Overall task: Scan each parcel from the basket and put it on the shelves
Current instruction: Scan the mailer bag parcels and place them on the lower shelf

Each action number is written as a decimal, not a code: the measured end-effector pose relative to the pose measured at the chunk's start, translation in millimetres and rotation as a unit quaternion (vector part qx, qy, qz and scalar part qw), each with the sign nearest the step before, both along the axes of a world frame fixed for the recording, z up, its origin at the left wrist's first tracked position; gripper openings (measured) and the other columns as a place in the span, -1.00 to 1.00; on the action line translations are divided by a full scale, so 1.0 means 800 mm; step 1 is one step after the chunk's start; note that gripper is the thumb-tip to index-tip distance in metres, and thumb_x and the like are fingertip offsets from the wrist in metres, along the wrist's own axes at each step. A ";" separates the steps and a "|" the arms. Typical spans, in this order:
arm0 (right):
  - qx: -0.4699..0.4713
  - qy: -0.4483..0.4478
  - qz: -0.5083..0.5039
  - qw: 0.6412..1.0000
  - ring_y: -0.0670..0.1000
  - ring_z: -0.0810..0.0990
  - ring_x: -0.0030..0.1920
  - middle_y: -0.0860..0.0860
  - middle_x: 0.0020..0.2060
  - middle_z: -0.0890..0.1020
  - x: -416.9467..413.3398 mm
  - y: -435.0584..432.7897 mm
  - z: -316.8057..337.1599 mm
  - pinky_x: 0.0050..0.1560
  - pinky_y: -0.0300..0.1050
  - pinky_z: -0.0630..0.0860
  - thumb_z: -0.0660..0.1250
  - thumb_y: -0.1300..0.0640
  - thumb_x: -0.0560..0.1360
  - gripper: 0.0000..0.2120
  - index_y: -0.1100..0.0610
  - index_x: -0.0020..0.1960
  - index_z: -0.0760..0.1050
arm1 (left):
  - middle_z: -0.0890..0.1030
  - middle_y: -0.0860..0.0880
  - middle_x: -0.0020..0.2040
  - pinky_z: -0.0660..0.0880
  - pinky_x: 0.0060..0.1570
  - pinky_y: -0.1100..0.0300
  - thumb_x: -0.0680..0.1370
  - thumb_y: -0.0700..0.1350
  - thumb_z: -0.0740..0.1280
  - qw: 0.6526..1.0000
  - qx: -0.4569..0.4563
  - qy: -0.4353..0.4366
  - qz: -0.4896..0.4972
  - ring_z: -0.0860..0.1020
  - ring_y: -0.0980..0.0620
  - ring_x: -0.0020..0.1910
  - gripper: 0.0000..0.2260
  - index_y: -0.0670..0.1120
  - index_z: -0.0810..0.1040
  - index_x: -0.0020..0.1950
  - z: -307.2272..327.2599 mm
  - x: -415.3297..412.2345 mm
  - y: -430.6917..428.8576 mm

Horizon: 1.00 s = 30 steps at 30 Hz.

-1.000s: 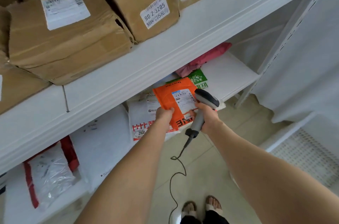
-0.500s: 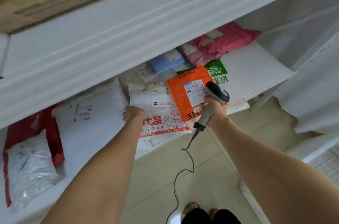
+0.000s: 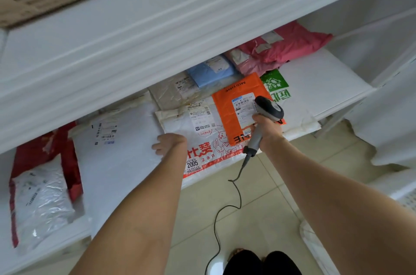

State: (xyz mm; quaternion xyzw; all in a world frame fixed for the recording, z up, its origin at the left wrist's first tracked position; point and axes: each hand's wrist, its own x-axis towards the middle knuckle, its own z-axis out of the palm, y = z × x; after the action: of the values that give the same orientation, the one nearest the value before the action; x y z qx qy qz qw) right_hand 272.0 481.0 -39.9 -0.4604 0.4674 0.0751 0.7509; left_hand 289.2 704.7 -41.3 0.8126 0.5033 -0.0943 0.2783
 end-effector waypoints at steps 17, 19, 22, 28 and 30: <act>0.000 0.021 0.069 0.997 0.11 0.54 -0.07 0.06 -0.17 0.54 -0.020 -0.009 0.042 0.07 0.07 0.51 0.42 0.19 0.45 -0.70 0.16 0.17 0.52 | 0.38 -0.16 0.39 0.40 0.23 0.05 0.56 -0.14 0.31 0.924 -0.037 0.017 -0.380 0.38 -0.15 0.34 -0.60 -0.10 0.41 0.40 0.049 0.003 -0.095; 0.030 0.015 0.052 0.998 0.05 0.50 -0.23 0.07 -0.25 0.50 -0.029 -0.013 0.063 -0.15 -0.04 0.48 0.39 0.22 0.47 -0.82 0.17 0.06 0.53 | 0.52 -0.09 0.29 0.40 0.17 0.10 0.55 -0.13 0.34 0.906 -0.125 0.016 -0.405 0.48 -0.09 0.27 -0.64 -0.11 0.48 0.35 0.069 -0.004 -0.111; 0.053 0.018 0.029 0.998 0.02 0.44 -0.30 0.08 -0.28 0.45 -0.043 -0.025 0.098 -0.25 -0.11 0.39 0.33 0.22 0.49 -0.92 0.18 -0.02 0.49 | 0.60 -0.02 0.06 0.44 0.07 0.12 0.57 0.00 0.33 0.872 -0.266 0.025 -0.410 0.53 -0.04 0.10 -0.71 -0.11 0.56 0.22 0.101 -0.022 -0.137; 0.063 -0.015 -0.058 0.996 0.12 0.49 -0.19 0.15 -0.20 0.50 -0.065 -0.079 0.156 -0.14 -0.03 0.43 0.18 0.40 0.45 -0.88 0.25 -0.08 0.42 | 0.66 -0.07 0.11 0.50 0.10 0.15 0.55 0.13 0.32 0.786 -0.402 0.148 -0.444 0.61 0.03 0.11 -0.60 -0.13 0.55 0.22 0.145 -0.044 -0.205; 0.041 -0.013 -0.078 0.996 0.12 0.47 -0.20 0.17 -0.19 0.47 -0.069 -0.107 0.162 -0.17 -0.02 0.41 0.18 0.41 0.45 -0.84 0.24 -0.01 0.41 | 0.67 -0.07 0.05 0.50 0.06 0.17 0.54 0.10 0.34 0.764 -0.417 0.171 -0.462 0.61 0.04 0.07 -0.68 -0.11 0.58 0.13 0.152 -0.051 -0.233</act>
State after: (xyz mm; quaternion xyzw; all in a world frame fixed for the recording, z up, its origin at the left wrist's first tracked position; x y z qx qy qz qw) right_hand 216.9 395.5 89.4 -0.3921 0.4889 0.0296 0.7787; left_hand 248.8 518.3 80.7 0.7211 0.0179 -0.5492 0.4219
